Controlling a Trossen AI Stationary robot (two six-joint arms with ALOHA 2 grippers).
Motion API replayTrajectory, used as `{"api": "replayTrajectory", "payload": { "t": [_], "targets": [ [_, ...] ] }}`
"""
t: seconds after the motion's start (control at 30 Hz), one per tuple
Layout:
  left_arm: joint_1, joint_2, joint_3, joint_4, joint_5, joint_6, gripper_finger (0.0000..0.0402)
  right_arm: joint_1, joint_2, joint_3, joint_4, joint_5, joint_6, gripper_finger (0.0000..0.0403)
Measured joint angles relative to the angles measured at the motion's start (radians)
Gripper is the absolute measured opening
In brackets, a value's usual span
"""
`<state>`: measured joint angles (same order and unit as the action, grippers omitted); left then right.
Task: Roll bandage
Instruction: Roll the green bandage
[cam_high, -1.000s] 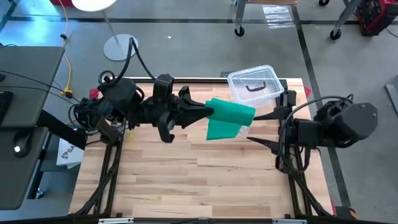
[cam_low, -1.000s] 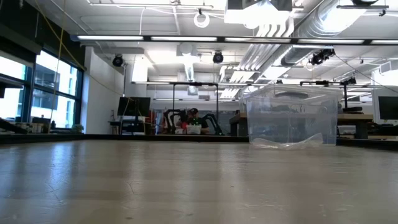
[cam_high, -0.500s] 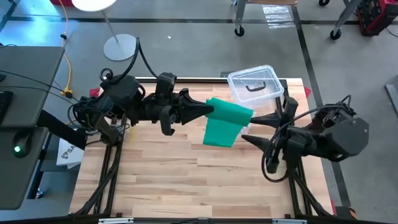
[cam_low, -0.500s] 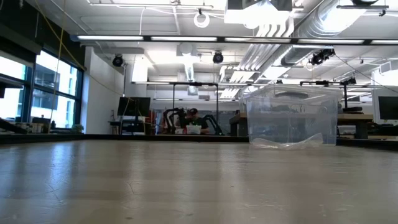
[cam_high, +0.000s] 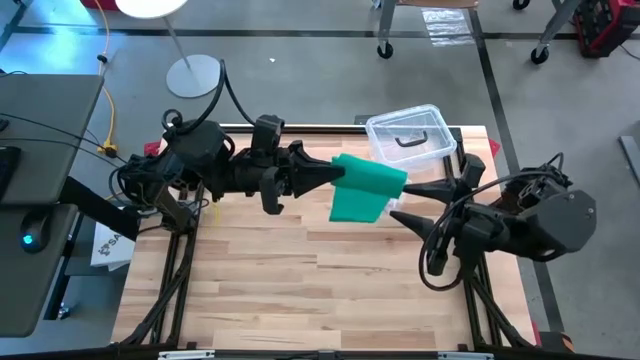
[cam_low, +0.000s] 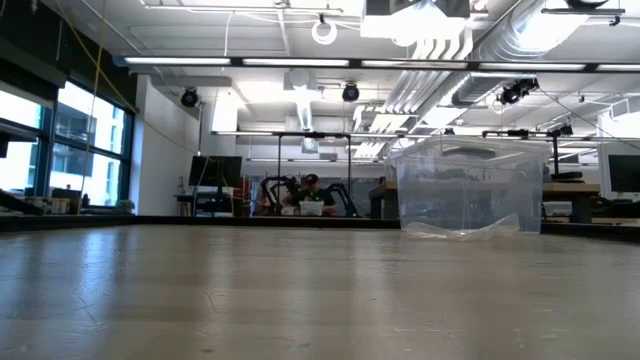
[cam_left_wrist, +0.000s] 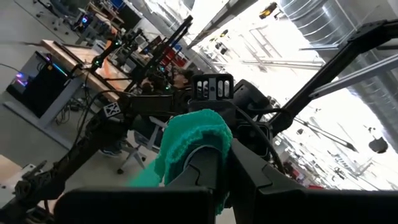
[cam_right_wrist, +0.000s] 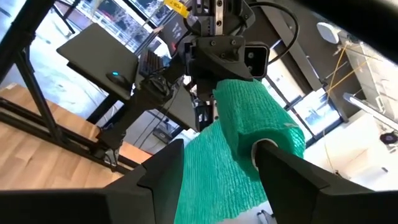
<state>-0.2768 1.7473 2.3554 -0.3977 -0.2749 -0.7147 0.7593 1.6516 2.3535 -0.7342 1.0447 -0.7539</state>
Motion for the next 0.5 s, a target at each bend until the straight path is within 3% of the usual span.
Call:
{"api": "replayTrajectory", "payload": {
  "t": [0.5],
  "targets": [
    [0.0, 0.013, 0.001, 0.0, 0.037, -0.034, 0.0013, -0.023, 0.0, 0.0, -0.047, -0.011, -0.045, 0.0193]
  ]
}}
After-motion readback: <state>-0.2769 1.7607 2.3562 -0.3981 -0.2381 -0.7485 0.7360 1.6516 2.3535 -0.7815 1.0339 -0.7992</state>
